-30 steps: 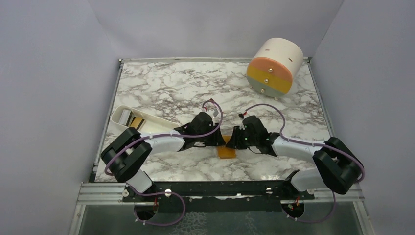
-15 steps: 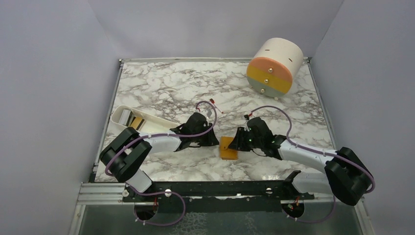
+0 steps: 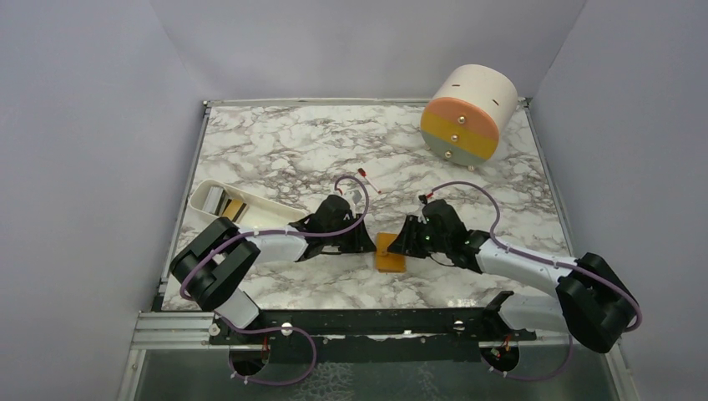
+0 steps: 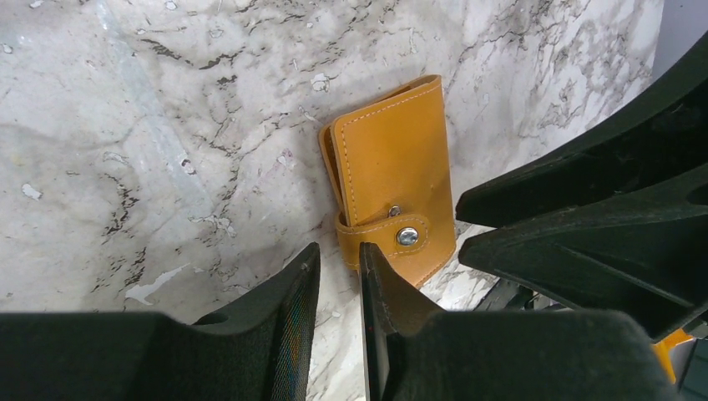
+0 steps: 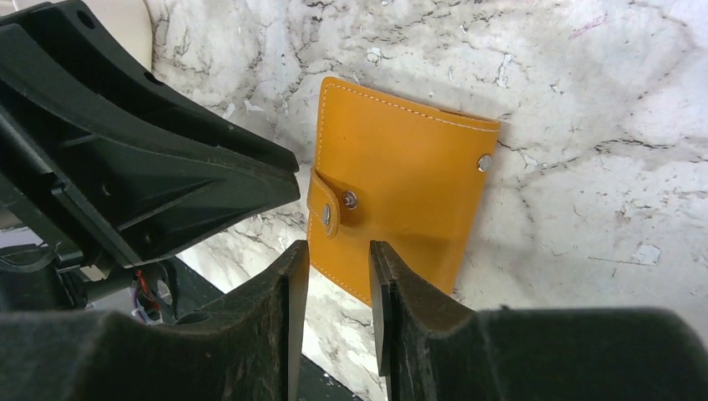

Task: Put the credit cards into the card holder
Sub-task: Close the card holder at the center of the board.

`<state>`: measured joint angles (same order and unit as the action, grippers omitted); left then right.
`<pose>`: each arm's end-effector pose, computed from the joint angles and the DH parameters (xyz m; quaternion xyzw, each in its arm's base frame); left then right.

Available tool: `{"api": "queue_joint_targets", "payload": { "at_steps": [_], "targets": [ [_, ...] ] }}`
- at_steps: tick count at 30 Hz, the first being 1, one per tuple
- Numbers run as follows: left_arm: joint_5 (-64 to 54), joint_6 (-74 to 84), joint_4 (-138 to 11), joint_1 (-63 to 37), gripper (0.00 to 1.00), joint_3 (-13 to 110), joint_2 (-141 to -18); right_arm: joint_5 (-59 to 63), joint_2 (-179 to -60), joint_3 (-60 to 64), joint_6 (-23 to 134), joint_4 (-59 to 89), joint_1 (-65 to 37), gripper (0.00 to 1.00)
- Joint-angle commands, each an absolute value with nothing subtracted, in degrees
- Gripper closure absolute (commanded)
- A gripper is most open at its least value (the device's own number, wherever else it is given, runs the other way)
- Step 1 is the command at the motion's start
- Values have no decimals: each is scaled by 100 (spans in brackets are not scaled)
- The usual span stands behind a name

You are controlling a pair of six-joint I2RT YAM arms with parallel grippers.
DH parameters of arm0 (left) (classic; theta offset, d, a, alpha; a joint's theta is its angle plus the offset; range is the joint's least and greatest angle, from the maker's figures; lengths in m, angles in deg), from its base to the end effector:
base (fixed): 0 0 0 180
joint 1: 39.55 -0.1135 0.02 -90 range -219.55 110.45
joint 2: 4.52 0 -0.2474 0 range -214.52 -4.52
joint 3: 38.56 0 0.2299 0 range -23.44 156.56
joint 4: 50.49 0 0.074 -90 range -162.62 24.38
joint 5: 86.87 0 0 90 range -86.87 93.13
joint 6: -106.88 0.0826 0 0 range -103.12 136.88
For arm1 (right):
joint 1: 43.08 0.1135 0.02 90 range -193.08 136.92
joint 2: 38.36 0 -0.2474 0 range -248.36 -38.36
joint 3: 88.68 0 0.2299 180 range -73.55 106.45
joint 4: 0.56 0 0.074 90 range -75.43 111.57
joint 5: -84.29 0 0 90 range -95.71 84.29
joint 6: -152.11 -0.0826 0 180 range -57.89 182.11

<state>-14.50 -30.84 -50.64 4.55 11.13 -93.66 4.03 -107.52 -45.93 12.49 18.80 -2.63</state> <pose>0.2063 -0.2347 0.1174 0.0370 0.8958 -0.3987 0.1932 0.1784 0.1704 0.1311 0.0419 0.9227 0.3210 0.2094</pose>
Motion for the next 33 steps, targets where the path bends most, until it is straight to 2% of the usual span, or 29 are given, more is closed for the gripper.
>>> {"api": "queue_joint_targets", "payload": {
  "at_steps": [1, 9, 13, 24, 26, 30, 33],
  "targets": [
    [-1629, -3119, -4866, 475, 74, 1091, -9276, 623, -10954, -4649, 1164, 1390, -230, 67],
    [-1724, -3066, -4874, 475, 76, 1128, -9435, 808, -11360, -4635, 1245, 1084, -221, 73],
    [-1732, -3067, -4869, 475, 77, 1101, -9443, 761, -11386, -4658, 1298, 1062, -223, 80],
    [-1834, -3065, -4910, 475, 77, 1191, -9459, 800, -11481, -4641, 1298, 990, -221, 82],
    [-1824, -3059, -4909, 475, 77, 1179, -9460, 754, -11469, -4639, 1309, 1019, -221, 85],
    [-1797, -3067, -4907, 475, 77, 1138, -9402, 635, -11353, -4648, 1374, 1093, -221, 99],
    [-1774, -3067, -4944, 474, 76, 1152, -9368, 542, -11294, -4611, 1466, 1174, -227, 99]
  ]
}}
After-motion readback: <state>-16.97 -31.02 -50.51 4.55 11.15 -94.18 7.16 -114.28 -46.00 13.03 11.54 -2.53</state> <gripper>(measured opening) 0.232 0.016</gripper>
